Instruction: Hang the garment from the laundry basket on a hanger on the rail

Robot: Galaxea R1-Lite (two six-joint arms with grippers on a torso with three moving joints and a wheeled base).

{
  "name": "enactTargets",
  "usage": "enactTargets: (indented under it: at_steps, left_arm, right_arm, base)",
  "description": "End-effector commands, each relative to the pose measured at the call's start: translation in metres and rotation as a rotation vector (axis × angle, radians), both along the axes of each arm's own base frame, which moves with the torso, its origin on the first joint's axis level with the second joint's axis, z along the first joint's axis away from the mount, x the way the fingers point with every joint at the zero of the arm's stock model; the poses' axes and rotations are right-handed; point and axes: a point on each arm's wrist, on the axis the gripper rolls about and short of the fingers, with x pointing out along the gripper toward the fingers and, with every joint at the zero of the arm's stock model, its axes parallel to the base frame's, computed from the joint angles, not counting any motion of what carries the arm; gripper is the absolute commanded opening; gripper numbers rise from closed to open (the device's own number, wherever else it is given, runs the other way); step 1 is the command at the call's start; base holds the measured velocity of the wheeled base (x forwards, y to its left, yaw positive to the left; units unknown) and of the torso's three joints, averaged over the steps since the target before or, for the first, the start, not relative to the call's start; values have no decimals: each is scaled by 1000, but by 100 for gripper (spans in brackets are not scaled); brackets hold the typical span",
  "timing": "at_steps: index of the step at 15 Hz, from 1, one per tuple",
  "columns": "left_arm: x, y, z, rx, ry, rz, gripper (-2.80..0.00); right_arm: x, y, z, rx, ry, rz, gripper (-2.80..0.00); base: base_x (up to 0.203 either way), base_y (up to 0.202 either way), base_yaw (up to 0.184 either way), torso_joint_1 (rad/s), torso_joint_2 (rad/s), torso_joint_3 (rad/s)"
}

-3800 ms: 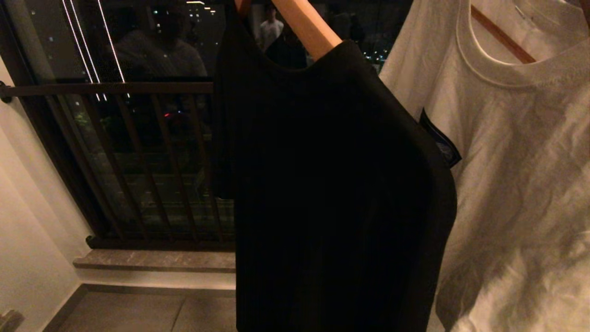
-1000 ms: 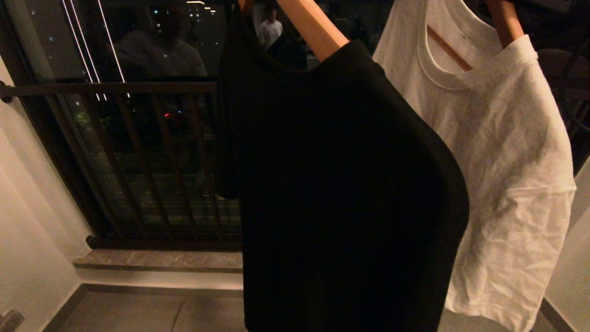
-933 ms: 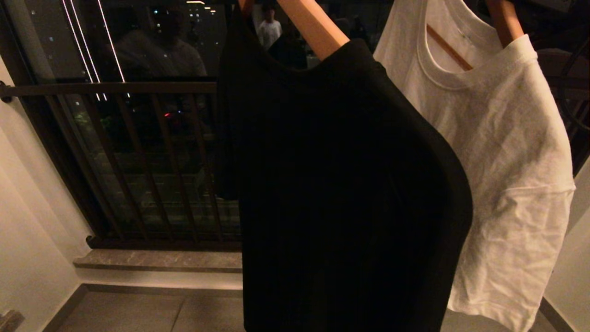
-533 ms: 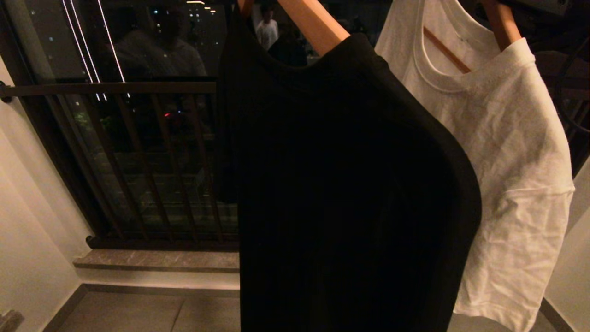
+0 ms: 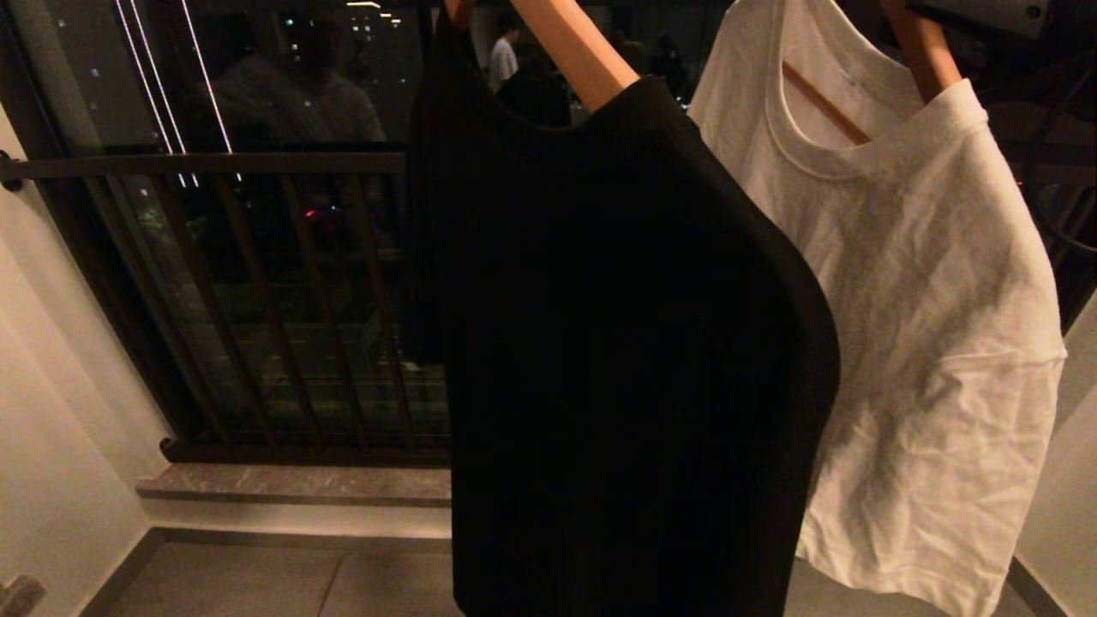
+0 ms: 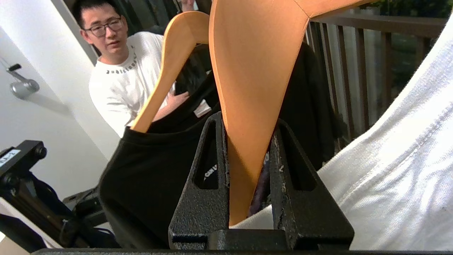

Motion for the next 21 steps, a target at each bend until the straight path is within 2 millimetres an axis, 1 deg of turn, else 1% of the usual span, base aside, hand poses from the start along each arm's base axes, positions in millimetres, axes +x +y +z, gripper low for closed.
enactTargets:
  at_steps: [1, 12, 13, 18, 20, 21]
  left_arm:
    - [0, 0, 0, 0, 2, 0, -280]
    - [0, 0, 0, -1, 2, 0, -280]
    - [0, 0, 0, -1, 2, 0, -280]
    - [0, 0, 0, -1, 2, 0, -280]
    - [0, 0, 0, -1, 2, 0, -280]
    - [0, 0, 0, -1, 2, 0, -280]
  right_arm:
    - [-1, 0, 1, -3, 5, 7, -280]
    - [-3, 0, 4, -5, 3, 11, -280]
    - [-2, 0, 3, -3, 6, 10, 0]
    - [-5, 0, 4, -4, 1, 8, 0]
    - [-13, 0, 4, -6, -29, 3, 0]
    - [-21, -2, 5, -10, -63, -5, 0]
  base:
    - [0, 0, 0, 0, 0, 0]
    - [0, 0, 0, 0, 0, 0]
    - [0, 0, 0, 0, 0, 0]
    - [0, 0, 0, 0, 0, 0]
    - [0, 0, 0, 0, 0, 0]
    - [0, 0, 0, 0, 0, 0]
